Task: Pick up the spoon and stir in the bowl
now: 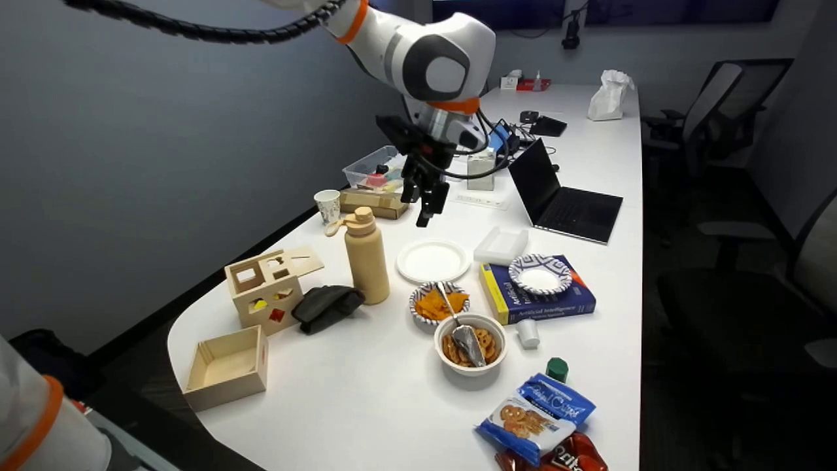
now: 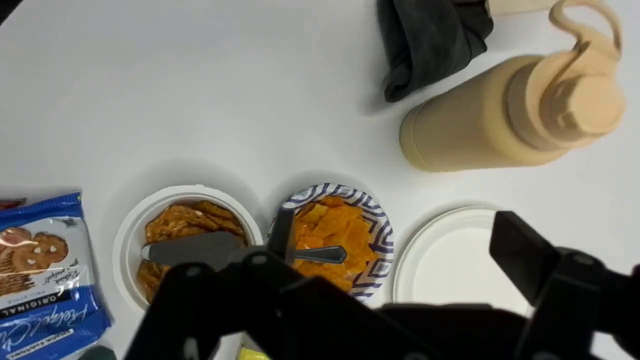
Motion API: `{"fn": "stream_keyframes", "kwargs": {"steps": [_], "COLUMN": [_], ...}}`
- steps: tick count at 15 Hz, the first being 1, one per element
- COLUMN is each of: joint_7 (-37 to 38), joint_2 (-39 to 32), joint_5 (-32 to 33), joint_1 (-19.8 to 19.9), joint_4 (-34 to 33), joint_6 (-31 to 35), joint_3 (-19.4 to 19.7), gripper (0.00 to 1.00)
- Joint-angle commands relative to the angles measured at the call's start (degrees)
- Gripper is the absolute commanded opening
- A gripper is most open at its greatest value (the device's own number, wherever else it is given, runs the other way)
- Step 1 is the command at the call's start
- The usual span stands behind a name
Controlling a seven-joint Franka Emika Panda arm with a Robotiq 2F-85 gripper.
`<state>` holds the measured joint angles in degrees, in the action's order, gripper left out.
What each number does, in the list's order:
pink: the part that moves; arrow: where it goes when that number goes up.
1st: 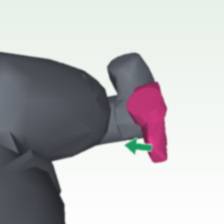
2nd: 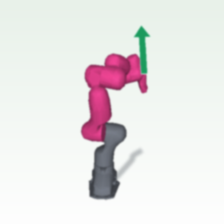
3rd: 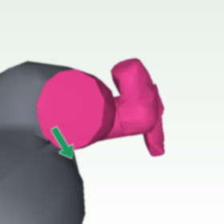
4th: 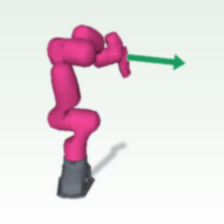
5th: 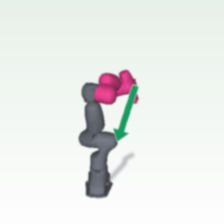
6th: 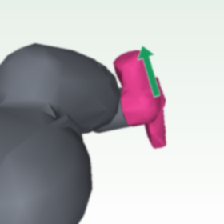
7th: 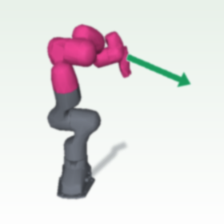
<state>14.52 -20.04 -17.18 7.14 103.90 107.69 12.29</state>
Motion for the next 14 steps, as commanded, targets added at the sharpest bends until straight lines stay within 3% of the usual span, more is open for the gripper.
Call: {"fn": "stream_keyframes", "kwargs": {"steps": [1,8,14], "joint_7": [7.9,23.8,38.6], "joint_2": [-13.5,-30.4,-39.5], "joint_5": [-2.2,-5.1,-7.1], "joint_1": [3.3,6.7,8.3], "joint_4": [-14.0,-31.9,-41.3], "joint_6": [-5.6,-18.4,-27.1], "joint_3": [-0.8,-1.1,-1.6], "gripper": [1.00,1.00,1.00]}}
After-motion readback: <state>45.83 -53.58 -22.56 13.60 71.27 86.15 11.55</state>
